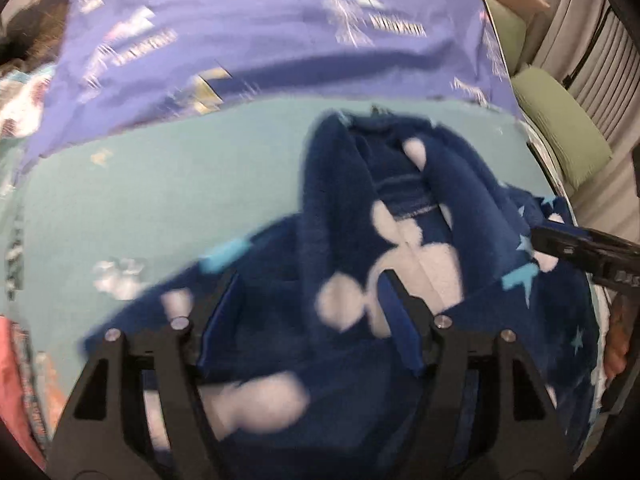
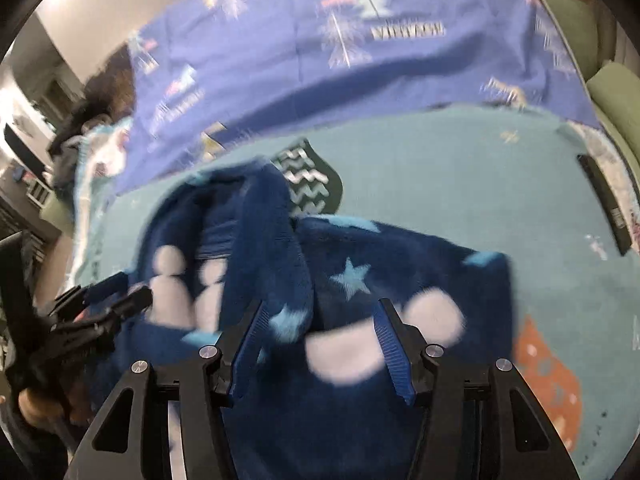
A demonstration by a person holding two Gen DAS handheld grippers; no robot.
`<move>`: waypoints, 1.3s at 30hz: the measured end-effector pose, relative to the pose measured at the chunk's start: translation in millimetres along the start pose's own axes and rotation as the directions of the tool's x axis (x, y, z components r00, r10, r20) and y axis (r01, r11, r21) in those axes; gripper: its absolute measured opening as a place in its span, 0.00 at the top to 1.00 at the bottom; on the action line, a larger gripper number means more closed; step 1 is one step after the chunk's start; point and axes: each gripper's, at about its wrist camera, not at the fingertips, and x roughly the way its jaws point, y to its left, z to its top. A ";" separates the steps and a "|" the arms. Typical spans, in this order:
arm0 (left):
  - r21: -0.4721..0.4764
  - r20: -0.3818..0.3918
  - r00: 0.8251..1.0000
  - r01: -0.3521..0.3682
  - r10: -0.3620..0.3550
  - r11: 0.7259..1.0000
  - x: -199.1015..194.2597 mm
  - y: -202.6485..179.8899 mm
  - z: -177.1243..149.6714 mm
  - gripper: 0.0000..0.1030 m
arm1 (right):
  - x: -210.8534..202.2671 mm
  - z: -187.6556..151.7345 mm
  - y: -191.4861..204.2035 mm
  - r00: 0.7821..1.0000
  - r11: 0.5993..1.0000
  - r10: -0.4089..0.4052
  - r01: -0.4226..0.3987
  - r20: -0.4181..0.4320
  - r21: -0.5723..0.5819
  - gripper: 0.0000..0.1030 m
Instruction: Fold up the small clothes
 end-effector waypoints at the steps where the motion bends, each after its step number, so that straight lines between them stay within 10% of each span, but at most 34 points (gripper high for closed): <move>1: 0.008 -0.004 1.000 0.016 -0.015 1.000 4.1 -3.8 0.2 0.55 | 10.0 1.3 -1.2 1.000 1.000 0.003 -0.002 -0.022 0.016 0.46; 3: 0.038 -0.004 0.999 0.042 -0.042 0.998 3.7 -11.6 1.9 0.89 | 20.1 2.1 -5.9 0.998 0.997 0.042 -0.039 -0.038 0.067 0.62; 4: 0.057 0.021 0.999 0.023 -0.024 0.998 -1.6 -14.3 2.3 0.91 | 19.2 -0.4 -7.8 0.997 0.995 0.068 -0.066 -0.024 0.078 0.98; 6: 0.085 0.066 0.997 -0.034 0.028 0.996 -11.5 -13.9 3.0 0.91 | 12.0 -3.2 -15.5 0.997 0.991 0.073 -0.073 0.001 0.111 0.99; 9: 0.071 0.050 0.998 -0.048 0.045 0.996 -3.9 6.7 -0.4 0.89 | 10.3 -5.6 -31.9 0.987 0.984 -0.157 0.152 0.045 0.091 1.00; 13: 0.034 0.066 0.998 -0.024 0.022 0.999 -5.6 18.2 -9.0 0.82 | 7.1 -13.4 -43.1 0.998 0.994 -0.047 0.043 0.039 0.102 0.98; 21: 0.032 0.196 0.981 0.003 -0.009 0.999 -114.2 29.3 -61.9 0.33 | -76.1 -88.2 -43.7 0.995 0.999 0.008 -0.011 0.102 0.035 0.84; 39: -0.104 -0.003 0.987 0.161 -0.162 0.982 -189.8 50.7 -300.2 0.31 | -176.7 -305.5 -94.6 0.996 0.984 0.049 -0.061 0.079 0.165 0.77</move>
